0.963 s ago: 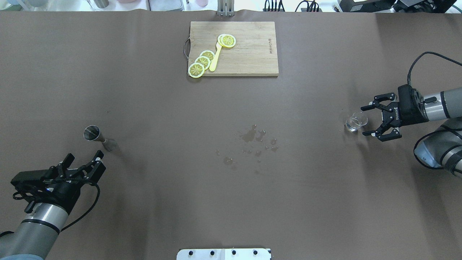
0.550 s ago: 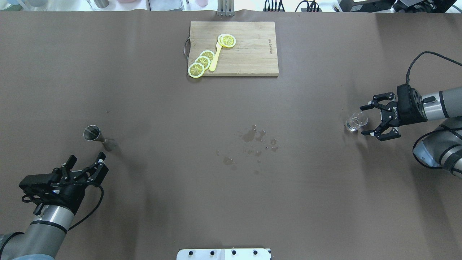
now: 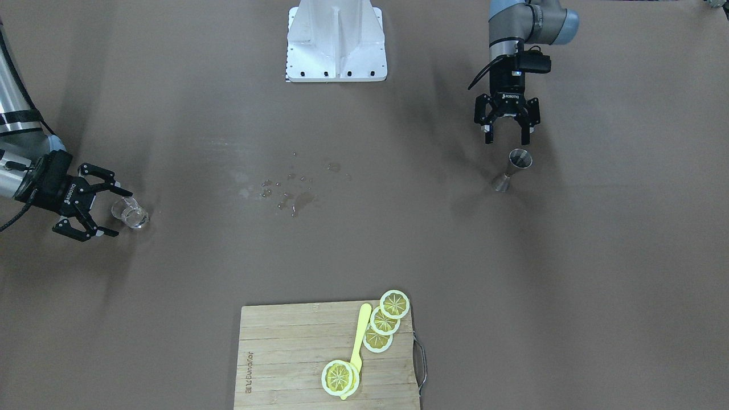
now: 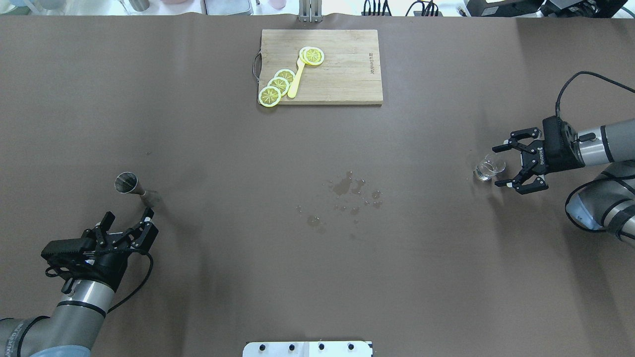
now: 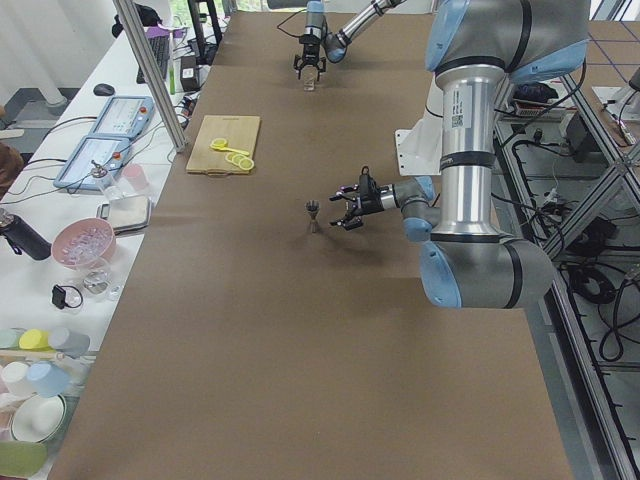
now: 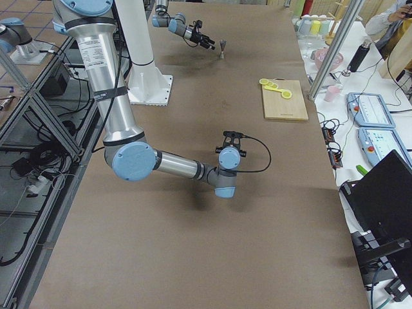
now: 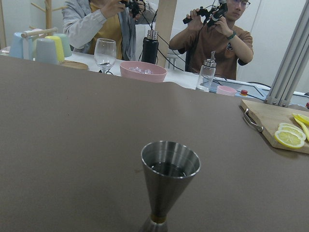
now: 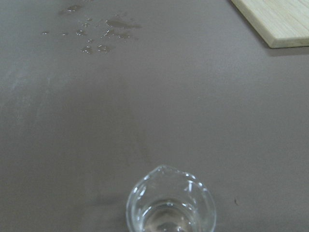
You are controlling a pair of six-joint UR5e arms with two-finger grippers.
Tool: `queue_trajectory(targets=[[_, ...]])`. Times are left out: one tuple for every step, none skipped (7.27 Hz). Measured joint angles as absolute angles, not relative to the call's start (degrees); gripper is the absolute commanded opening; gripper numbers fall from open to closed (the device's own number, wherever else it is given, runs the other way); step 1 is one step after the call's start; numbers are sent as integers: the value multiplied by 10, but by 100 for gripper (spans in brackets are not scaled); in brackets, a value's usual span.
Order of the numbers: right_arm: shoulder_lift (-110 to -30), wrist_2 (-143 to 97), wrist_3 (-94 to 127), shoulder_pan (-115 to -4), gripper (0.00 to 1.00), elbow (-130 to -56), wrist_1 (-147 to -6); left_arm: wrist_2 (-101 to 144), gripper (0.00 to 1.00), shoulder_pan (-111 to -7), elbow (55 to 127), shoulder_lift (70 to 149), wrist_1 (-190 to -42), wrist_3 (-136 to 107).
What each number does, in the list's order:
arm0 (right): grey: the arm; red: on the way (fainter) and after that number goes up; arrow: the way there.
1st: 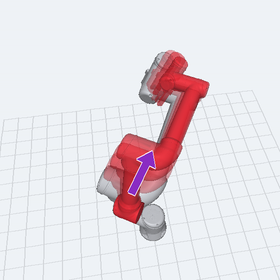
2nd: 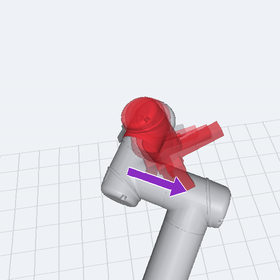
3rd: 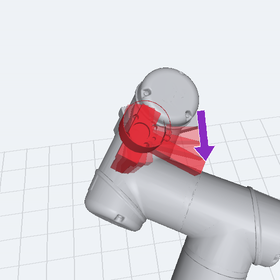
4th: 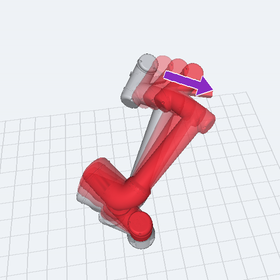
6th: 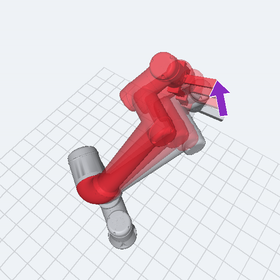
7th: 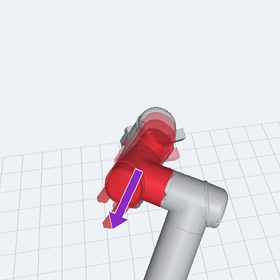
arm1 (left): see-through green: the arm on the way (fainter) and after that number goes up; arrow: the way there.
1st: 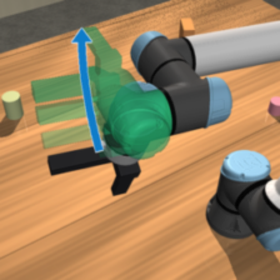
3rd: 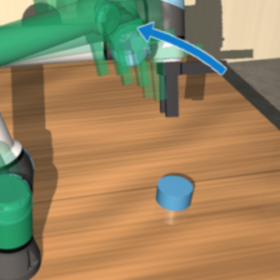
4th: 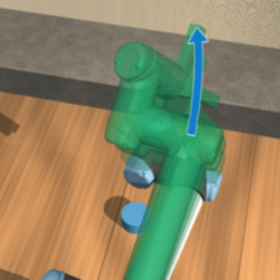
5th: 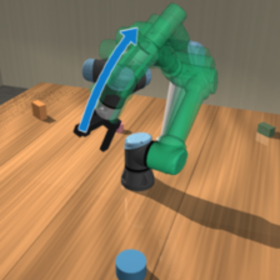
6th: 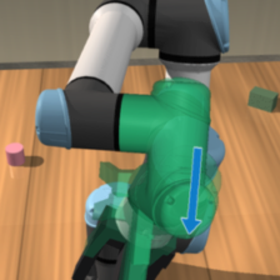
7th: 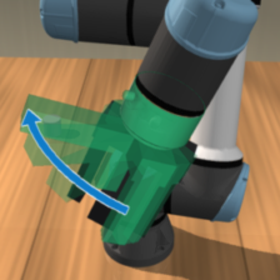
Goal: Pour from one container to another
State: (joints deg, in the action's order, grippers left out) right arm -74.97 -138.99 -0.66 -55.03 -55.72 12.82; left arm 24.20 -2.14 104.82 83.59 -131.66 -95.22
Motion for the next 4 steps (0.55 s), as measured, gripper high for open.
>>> queue_trajectory(targets=[[-748, -1389, -6, -549, 94, -557, 127, 241, 97, -28, 1033, 847, -1317, -952], [-747, -1389, -6, -549, 94, -557, 126, 240, 97, -35, 1024, 855, -1316, -952], [-747, -1388, -6, -547, 94, -557, 125, 240, 97, -42, 1018, 858, -1316, -951], [-746, -1386, -6, -546, 94, -557, 124, 238, 96, -50, 1010, 859, -1316, -951]])
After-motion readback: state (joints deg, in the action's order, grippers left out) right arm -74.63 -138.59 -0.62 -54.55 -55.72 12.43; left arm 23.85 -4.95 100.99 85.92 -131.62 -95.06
